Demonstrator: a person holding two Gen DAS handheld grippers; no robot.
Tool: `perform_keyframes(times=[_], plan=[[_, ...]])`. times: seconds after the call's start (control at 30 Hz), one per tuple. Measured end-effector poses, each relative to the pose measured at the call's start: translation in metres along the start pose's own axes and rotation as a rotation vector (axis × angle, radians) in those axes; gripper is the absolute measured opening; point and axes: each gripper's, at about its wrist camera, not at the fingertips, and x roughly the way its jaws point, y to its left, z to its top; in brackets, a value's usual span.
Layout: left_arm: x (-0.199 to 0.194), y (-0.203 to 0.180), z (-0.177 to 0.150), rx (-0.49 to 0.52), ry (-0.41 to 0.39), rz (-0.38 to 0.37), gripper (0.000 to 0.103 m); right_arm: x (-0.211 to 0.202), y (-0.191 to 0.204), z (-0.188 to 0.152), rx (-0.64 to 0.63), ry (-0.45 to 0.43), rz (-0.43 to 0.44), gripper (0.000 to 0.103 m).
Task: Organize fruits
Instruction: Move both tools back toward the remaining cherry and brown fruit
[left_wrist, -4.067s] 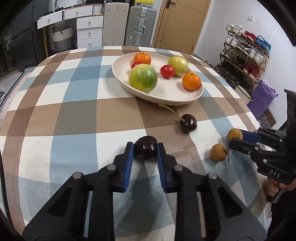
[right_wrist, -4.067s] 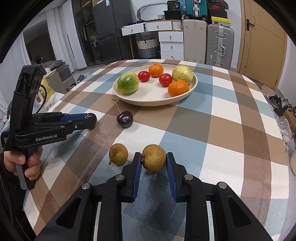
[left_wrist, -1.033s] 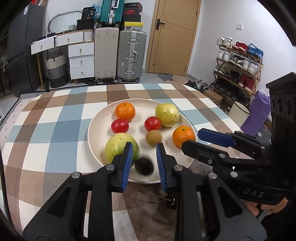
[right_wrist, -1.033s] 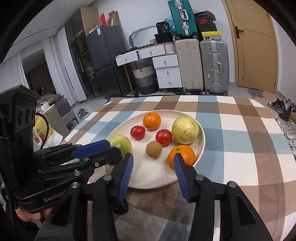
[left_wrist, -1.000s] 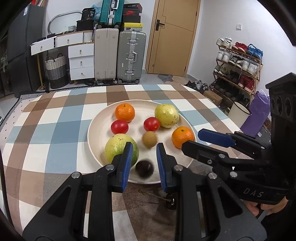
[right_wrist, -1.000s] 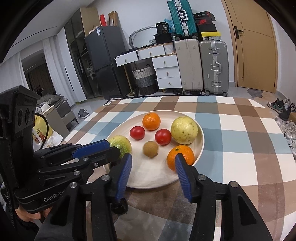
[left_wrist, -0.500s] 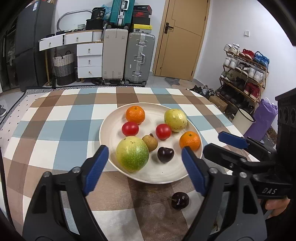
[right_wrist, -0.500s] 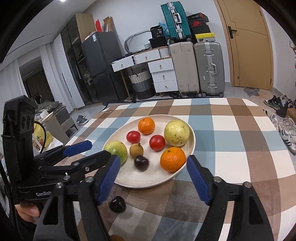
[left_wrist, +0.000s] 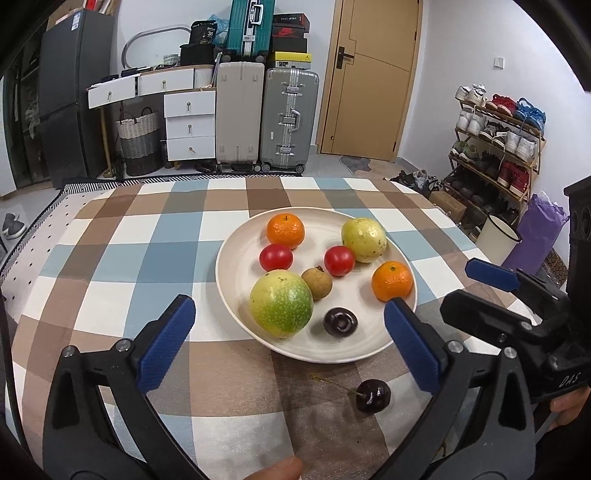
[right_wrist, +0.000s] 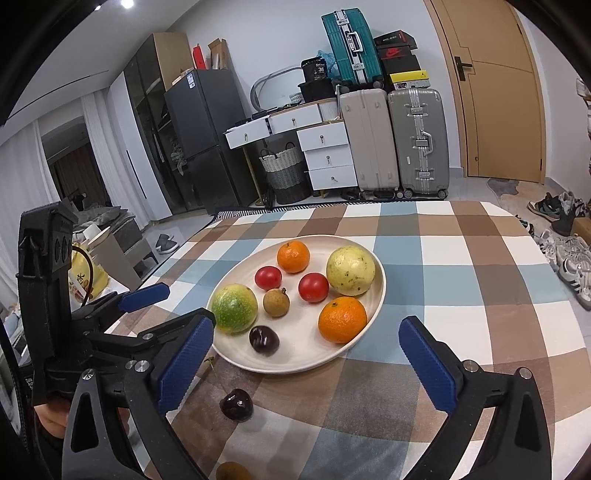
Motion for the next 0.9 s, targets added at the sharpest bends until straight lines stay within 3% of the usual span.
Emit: perform_keyframes(times=[0.23, 0.47, 0.9], plan=[[-0.007, 0.0, -0.007, 0.008, 0.041, -0.013, 0.102, -0.007, 0.003, -0.009, -0.007, 0.033, 0.023, 0.102], [-0.036, -0.001, -0.016, 0.033, 0.03, 0.025, 0.102, -0.024, 0.009, -0.015, -0.026, 0.063, -0.017, 0.103], [-0.071, 0.007, -0.052, 0.031, 0.093, 0.094, 0.102, -0.042, 0.026, -0.035, -0.065, 0.158, -0.042, 0.103]])
